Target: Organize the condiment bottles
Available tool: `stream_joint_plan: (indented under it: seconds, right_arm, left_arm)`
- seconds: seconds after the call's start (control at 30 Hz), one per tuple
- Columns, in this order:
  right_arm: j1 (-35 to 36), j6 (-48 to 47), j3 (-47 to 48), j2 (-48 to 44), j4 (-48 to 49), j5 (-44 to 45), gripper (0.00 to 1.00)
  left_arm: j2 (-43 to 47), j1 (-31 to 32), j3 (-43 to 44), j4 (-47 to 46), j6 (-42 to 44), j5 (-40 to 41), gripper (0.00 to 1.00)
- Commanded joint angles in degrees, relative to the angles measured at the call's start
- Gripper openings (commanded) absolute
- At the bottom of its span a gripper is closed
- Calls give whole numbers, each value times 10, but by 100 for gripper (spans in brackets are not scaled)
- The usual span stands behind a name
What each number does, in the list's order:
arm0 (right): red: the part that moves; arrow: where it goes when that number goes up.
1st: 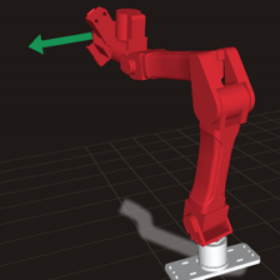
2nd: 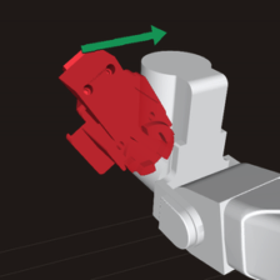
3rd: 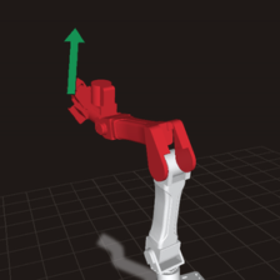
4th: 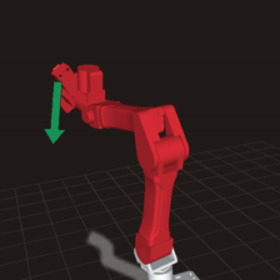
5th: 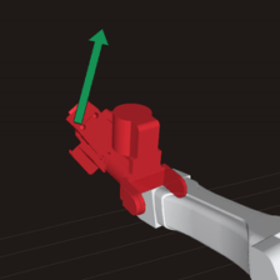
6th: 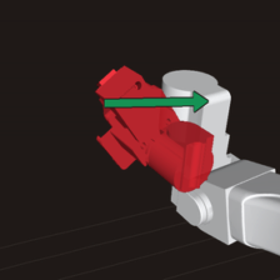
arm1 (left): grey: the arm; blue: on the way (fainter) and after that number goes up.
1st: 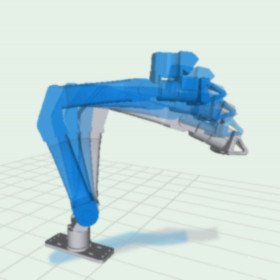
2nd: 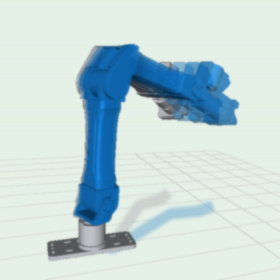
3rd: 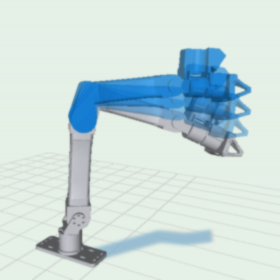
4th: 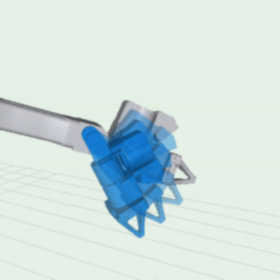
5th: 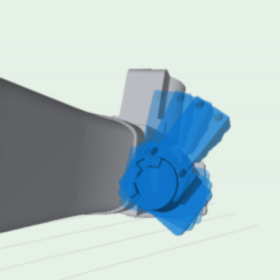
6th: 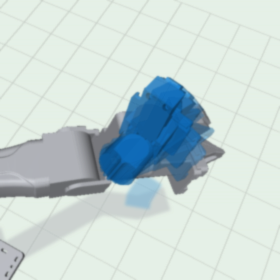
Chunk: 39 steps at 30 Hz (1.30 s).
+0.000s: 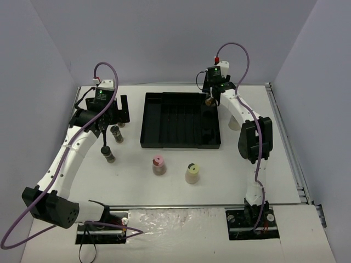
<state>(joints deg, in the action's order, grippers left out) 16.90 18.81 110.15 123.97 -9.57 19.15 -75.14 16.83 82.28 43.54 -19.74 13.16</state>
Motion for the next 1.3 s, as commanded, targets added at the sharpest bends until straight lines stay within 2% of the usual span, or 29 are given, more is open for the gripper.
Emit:
stream_joint_plan:
  seconds: [0.0, 0.47, 1.27]
  right_arm:
    - [6, -3, 53, -14, 51, 5, 0]
    - [0, -6, 65, 8, 51, 2, 0]
    - [-5, 4, -4, 27, 57, 2, 0]
  left_arm:
    - [3, 3, 33, -16, 3, 11, 93]
    - [-2, 3, 33, -15, 3, 13, 93]
    - [3, 3, 34, -13, 3, 12, 93]
